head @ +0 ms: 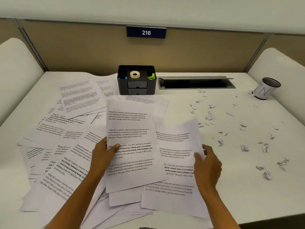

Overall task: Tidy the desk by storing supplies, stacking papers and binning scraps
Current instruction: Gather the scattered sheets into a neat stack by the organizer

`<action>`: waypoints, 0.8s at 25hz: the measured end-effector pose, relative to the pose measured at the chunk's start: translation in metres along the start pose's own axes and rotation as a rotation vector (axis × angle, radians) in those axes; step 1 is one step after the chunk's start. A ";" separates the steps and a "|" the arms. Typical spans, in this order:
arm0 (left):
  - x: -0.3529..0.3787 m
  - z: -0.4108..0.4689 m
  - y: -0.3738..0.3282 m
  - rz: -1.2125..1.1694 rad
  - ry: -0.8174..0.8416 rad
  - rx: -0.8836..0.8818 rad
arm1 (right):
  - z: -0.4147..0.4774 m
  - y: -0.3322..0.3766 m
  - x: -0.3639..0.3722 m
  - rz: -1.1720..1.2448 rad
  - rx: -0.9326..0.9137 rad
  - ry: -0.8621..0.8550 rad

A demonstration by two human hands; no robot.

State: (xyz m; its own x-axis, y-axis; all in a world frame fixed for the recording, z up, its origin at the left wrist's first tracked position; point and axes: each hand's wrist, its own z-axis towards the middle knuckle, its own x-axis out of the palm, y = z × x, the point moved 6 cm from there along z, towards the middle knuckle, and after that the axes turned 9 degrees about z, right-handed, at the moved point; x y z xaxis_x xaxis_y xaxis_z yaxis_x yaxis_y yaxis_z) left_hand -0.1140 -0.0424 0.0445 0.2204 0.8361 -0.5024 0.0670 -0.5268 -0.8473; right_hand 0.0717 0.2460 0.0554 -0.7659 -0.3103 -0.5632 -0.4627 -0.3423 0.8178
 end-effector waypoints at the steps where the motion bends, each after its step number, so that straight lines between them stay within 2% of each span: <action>1: -0.006 0.002 0.002 -0.009 -0.011 -0.002 | 0.003 0.008 -0.005 0.000 -0.063 -0.053; 10: -0.069 0.029 0.005 -0.310 -0.080 -0.002 | 0.021 0.065 -0.037 0.038 -0.396 -0.354; 14: -0.074 0.037 -0.005 -0.409 -0.056 0.015 | 0.018 0.086 -0.025 0.145 -0.450 -0.274; 20: -0.029 0.035 -0.024 -0.492 0.138 0.015 | 0.006 0.115 -0.001 0.418 -0.306 -0.057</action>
State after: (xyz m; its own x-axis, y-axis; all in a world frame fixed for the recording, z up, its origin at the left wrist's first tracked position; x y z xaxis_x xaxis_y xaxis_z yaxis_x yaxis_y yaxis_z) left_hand -0.1556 -0.0486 0.0729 0.2924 0.9562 -0.0165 0.1818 -0.0725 -0.9807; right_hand 0.0166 0.2124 0.1503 -0.8844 -0.4301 -0.1812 0.0333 -0.4454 0.8947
